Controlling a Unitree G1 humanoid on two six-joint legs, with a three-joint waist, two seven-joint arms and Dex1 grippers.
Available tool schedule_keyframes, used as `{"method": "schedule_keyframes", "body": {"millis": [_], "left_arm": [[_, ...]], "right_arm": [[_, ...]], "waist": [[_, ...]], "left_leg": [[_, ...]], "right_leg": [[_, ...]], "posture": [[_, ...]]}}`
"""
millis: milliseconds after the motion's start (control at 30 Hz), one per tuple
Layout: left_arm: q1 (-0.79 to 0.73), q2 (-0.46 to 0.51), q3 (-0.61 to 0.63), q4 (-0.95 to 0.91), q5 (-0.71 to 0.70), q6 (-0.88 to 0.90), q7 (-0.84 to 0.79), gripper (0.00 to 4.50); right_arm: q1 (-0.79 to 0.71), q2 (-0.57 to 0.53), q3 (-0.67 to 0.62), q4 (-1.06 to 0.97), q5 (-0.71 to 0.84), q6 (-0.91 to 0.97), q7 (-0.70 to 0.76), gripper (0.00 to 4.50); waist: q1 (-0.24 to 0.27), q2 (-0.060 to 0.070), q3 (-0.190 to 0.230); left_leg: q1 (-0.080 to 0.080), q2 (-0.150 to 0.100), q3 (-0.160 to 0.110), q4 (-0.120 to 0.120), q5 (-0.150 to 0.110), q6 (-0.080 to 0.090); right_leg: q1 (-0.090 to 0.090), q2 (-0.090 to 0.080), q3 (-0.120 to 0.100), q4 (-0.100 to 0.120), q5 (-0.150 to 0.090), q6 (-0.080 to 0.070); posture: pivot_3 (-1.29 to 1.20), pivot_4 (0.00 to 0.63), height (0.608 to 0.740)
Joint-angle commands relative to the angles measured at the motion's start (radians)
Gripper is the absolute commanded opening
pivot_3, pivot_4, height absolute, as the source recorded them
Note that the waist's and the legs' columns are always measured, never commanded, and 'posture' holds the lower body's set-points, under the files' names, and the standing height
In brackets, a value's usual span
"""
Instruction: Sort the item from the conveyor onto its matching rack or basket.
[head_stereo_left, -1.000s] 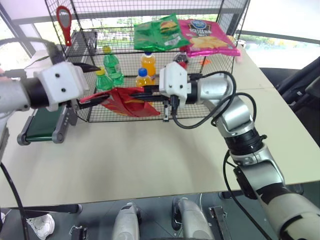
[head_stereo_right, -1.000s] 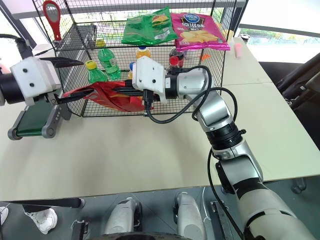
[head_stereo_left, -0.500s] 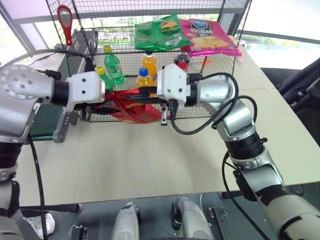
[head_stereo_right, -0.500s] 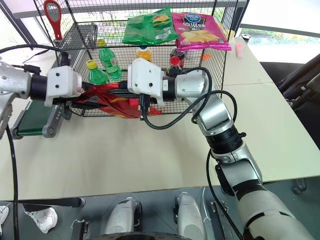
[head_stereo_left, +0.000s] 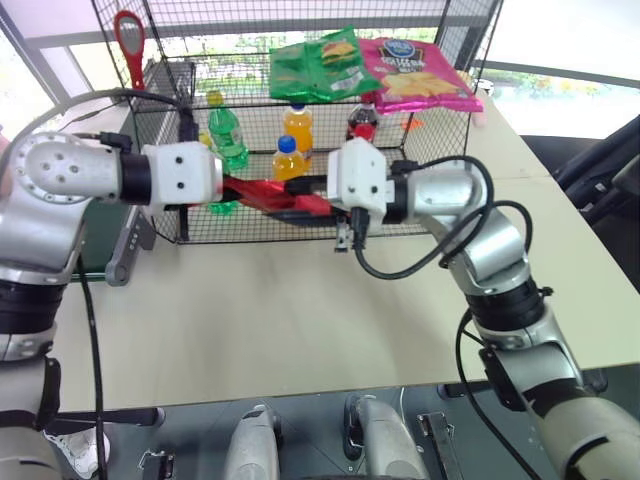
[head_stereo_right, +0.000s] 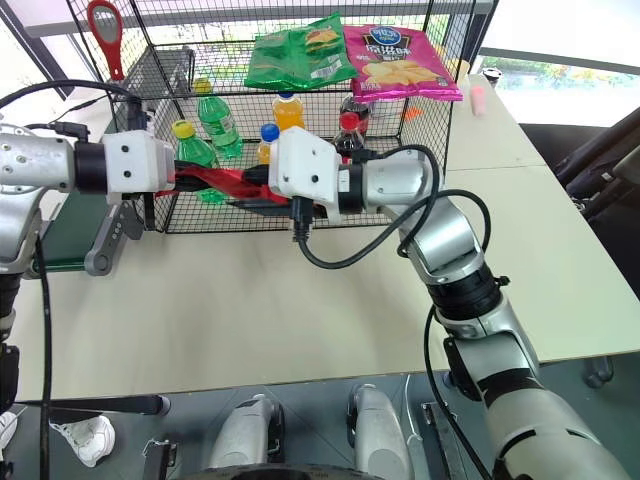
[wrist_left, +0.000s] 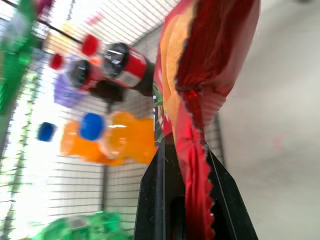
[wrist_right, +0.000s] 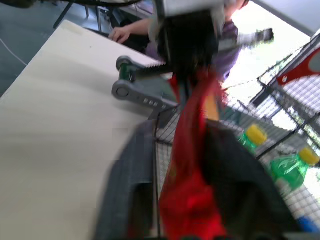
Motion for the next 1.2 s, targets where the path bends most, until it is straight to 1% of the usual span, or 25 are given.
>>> {"method": "schedule_keyframes", "body": {"millis": [33, 67, 100, 233, 300, 400, 467, 500, 600, 700, 733, 833, 900, 1000, 1133, 1200], "left_arm": [[0.020, 0.023, 0.095, -0.098, -0.013, 0.015, 0.058, 0.00], [0.033, 0.026, 0.117, -0.125, -0.016, 0.026, 0.075, 0.00], [0.048, 0.036, 0.141, -0.154, -0.011, 0.028, 0.090, 0.00], [0.102, 0.086, 0.294, -0.281, 0.020, 0.069, 0.173, 0.00], [0.094, 0.093, 0.344, -0.288, 0.057, 0.066, 0.244, 0.00], [0.048, 0.082, 0.378, -0.256, 0.152, -0.006, 0.386, 0.00], [0.037, 0.079, 0.381, -0.239, 0.234, -0.100, 0.473, 0.00], [0.030, 0.081, 0.381, -0.226, 0.290, -0.172, 0.528, 0.00], [0.062, 0.100, 0.358, -0.170, 0.434, -0.340, 0.641, 0.00], [0.093, 0.077, 0.315, -0.121, 0.518, -0.394, 0.712, 0.00], [0.095, 0.061, 0.297, -0.108, 0.541, -0.398, 0.739, 0.00], [0.084, -0.008, 0.224, -0.010, 0.696, -0.411, 0.899, 0.00], [0.077, -0.036, 0.198, 0.053, 0.752, -0.412, 0.975, 0.00], [0.037, -0.077, 0.135, 0.175, 0.803, -0.419, 1.055, 0.00], [-0.048, -0.149, 0.013, 0.338, 0.921, -0.430, 1.201, 0.00], [-0.086, -0.184, -0.032, 0.424, 0.933, -0.418, 1.216, 0.00]], "right_arm": [[0.002, -0.056, -0.066, -0.072, 0.028, 0.045, -0.010, 3.55], [0.012, -0.082, -0.082, -0.086, 0.034, 0.066, -0.011, 4.06], [0.025, -0.113, -0.111, -0.107, 0.062, 0.109, -0.004, 4.47], [0.082, -0.258, -0.305, -0.178, 0.269, 0.353, 0.005, 4.47], [0.101, -0.297, -0.362, -0.177, 0.326, 0.419, -0.009, 4.47], [0.126, -0.328, -0.387, -0.160, 0.334, 0.442, -0.038, 4.47], [0.134, -0.334, -0.382, -0.145, 0.323, 0.428, -0.053, 4.47], [0.136, -0.336, -0.380, -0.139, 0.320, 0.422, -0.057, 4.47], [0.148, -0.347, -0.407, -0.144, 0.340, 0.431, -0.069, 4.47], [0.167, -0.365, -0.473, -0.172, 0.404, 0.480, -0.089, 4.47], [0.173, -0.372, -0.501, -0.181, 0.430, 0.498, -0.098, 4.47], [0.182, -0.385, -0.627, -0.227, 0.546, 0.582, -0.169, 4.47], [0.189, -0.390, -0.670, -0.258, 0.598, 0.617, -0.215, 4.47], [0.207, -0.403, -0.714, -0.301, 0.656, 0.655, -0.278, 4.47], [0.240, -0.427, -0.733, -0.341, 0.701, 0.670, -0.343, 4.47], [0.250, -0.435, -0.736, -0.352, 0.722, 0.670, -0.366, 4.47]], "waist": [[0.000, 0.000, 0.000], [0.001, 0.000, 0.000], [0.002, 0.000, 0.000], [0.012, -0.001, 0.000], [0.016, -0.001, 0.000], [0.021, -0.001, 0.000], [0.021, 0.000, 0.000], [0.021, 0.000, 0.000], [0.022, 0.000, 0.000], [0.025, 0.000, 0.000], [0.026, 0.000, 0.000], [0.028, -0.001, 0.000], [0.025, -0.001, 0.000], [0.023, -0.001, 0.000], [0.024, -0.001, 0.000], [0.024, -0.001, 0.000]], "left_leg": [[0.000, 0.000, 0.000, 0.000, 0.000, 0.000], [0.000, 0.000, 0.000, 0.000, 0.000, 0.000], [0.000, 0.000, 0.000, 0.000, 0.000, 0.000], [-0.001, 0.000, 0.000, 0.000, 0.000, 0.000], [-0.001, 0.000, 0.000, 0.000, 0.000, 0.000], [0.003, 0.000, -0.001, 0.000, 0.000, 0.000], [0.006, 0.000, -0.001, 0.000, 0.000, 0.000], [0.009, 0.000, 0.000, -0.001, 0.000, 0.000], [0.010, 0.000, 0.000, -0.001, 0.000, 0.000], [0.010, 0.000, 0.001, -0.001, 0.000, 0.000], [0.009, 0.000, 0.002, -0.001, 0.000, 0.000], [0.009, -0.001, 0.002, -0.001, 0.000, 0.000], [0.009, -0.001, 0.002, -0.001, 0.000, 0.000], [0.009, 0.000, 0.002, -0.001, 0.000, 0.000], [0.010, 0.000, 0.002, -0.002, 0.000, 0.000], [0.009, 0.000, 0.002, -0.002, 0.000, 0.000]], "right_leg": [[0.000, 0.000, 0.000, 0.000, 0.000, 0.000], [0.000, 0.000, 0.000, 0.000, 0.000, 0.000], [0.000, 0.000, 0.000, 0.000, 0.000, 0.000], [0.000, 0.000, 0.000, -0.001, 0.000, 0.000], [0.000, 0.000, 0.000, -0.001, 0.000, 0.000], [0.002, 0.000, 0.000, -0.001, 0.000, 0.000], [0.004, 0.000, 0.001, -0.001, -0.002, -0.004], [0.006, 0.000, 0.001, -0.001, -0.004, -0.001], [0.007, 0.000, 0.002, -0.001, -0.004, -0.001], [0.007, 0.000, 0.003, -0.001, -0.002, -0.004], [0.007, 0.000, 0.003, -0.001, -0.002, -0.004], [0.007, 0.000, 0.003, -0.001, -0.002, -0.003], [0.007, 0.000, 0.003, -0.001, 0.000, 0.000], [0.006, 0.000, 0.003, -0.001, 0.000, 0.000], [0.007, 0.000, 0.003, -0.001, 0.000, 0.000], [0.007, 0.000, 0.003, -0.001, 0.000, 0.000]], "posture": [[0.00, 0.150, 0.740], [0.00, 0.150, 0.740], [0.00, 0.150, 0.740], [0.00, 0.150, 0.740], [0.00, 0.150, 0.740], [0.00, 0.150, 0.740], [0.00, 0.150, 0.740], [0.00, 0.150, 0.740], [0.00, 0.150, 0.740], [0.00, 0.150, 0.740], [0.00, 0.150, 0.740], [0.00, 0.150, 0.740], [0.00, 0.150, 0.740], [0.00, 0.150, 0.740], [0.00, 0.150, 0.740], [0.00, 0.150, 0.740]]}}
